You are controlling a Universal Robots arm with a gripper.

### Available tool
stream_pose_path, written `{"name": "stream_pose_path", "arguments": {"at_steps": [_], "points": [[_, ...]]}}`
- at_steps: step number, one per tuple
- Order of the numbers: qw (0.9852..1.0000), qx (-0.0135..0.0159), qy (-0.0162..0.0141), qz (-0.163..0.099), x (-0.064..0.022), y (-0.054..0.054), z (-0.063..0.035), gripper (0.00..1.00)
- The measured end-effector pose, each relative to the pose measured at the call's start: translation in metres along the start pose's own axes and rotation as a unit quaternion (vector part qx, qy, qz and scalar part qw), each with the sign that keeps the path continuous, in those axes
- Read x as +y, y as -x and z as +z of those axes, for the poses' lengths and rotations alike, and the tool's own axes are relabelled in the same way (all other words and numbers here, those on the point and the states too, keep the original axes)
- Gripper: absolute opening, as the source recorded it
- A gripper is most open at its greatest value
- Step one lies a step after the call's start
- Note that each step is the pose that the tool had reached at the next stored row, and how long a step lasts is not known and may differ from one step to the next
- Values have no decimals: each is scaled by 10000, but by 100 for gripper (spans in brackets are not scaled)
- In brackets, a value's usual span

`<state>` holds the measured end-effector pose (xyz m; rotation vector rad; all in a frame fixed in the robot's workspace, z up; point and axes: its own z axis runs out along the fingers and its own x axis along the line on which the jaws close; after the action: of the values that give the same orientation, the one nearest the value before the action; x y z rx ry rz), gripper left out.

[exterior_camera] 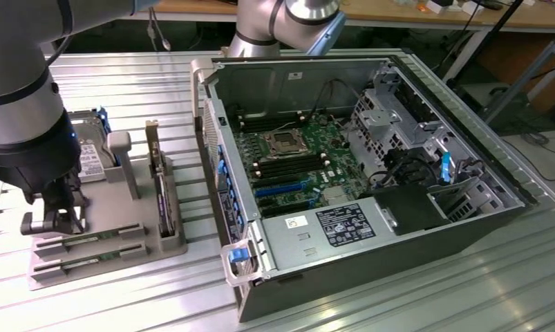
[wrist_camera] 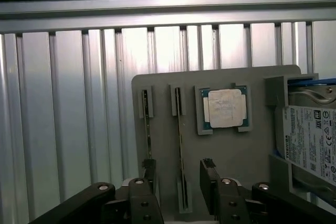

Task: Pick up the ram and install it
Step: 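Pick up the ram and move it above insertion slot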

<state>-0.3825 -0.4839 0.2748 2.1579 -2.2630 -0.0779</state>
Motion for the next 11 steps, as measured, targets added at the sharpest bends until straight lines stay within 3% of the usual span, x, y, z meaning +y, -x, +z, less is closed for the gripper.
{"name": "stream_pose_path", "arguments": {"at_steps": [11], "points": [[9998, 10, 15, -217, -11, -101, 135, 47]]}}
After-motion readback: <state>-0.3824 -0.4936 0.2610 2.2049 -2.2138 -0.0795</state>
